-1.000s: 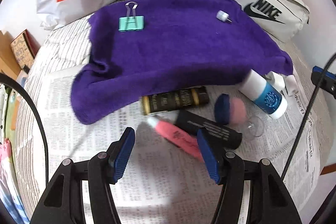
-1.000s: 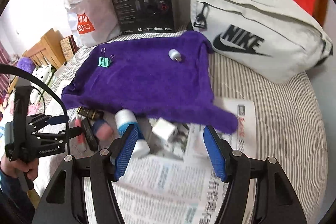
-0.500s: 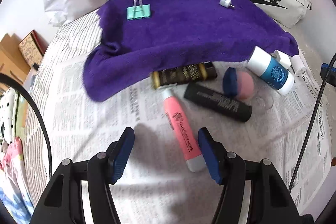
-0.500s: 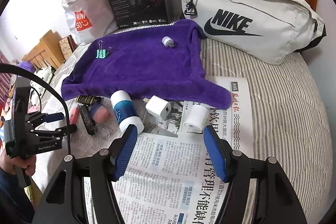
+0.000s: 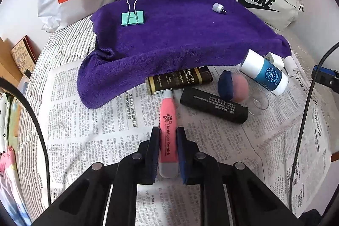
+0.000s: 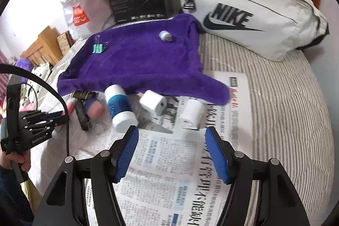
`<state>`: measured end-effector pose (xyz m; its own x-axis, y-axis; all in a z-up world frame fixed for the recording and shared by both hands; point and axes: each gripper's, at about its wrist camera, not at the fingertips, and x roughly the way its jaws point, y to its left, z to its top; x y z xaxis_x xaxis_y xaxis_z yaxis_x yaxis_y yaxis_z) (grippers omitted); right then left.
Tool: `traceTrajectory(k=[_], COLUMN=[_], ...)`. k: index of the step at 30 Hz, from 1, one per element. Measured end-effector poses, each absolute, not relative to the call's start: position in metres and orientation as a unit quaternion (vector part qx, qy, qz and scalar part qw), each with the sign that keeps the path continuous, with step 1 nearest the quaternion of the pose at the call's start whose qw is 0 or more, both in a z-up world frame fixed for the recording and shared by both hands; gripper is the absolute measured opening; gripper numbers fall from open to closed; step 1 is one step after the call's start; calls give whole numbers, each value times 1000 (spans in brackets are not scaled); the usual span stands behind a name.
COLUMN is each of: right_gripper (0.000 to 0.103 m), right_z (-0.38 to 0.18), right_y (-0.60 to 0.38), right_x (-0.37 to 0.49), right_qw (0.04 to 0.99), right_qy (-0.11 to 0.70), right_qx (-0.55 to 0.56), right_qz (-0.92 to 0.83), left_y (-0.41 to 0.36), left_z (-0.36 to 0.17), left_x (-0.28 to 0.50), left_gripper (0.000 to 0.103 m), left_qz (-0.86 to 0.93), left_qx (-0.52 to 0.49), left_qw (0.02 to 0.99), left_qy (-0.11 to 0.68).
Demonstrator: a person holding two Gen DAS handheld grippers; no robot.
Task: Organize rigid objects
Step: 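Hold the highlighter in the left tool while the right tool grasps the white roll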
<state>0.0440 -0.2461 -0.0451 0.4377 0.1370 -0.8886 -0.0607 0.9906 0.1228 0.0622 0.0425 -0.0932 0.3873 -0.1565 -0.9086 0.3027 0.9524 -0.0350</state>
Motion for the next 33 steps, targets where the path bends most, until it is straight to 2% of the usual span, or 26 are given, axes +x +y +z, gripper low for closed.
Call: traceTrajectory(k=[12, 14, 18, 20, 33], right_gripper=[64, 57, 51, 33, 31], right_z=[-80, -83, -89, -96, -99], right_y=[-259, -257, -250, -249, -239], right_x=[63, 67, 80, 86, 83], right_qw=[839, 839, 845, 843, 846], right_qy=[540, 539, 530, 536, 532], right_qx=[52, 63, 59, 52, -22], right_qz=[42, 40, 31, 23, 16], left_y=[46, 45, 42, 43, 45], left_z=[-96, -96, -96, -96, -96], left_x=[65, 64, 64, 65, 64], left_gripper=[15, 15, 16, 16, 16], left_qz=[-147, -145, -144, -146, -148], left_qx=[69, 71, 74, 70, 67], left_qw=[828, 828, 827, 827, 829], left_qy=[536, 537, 539, 539, 534])
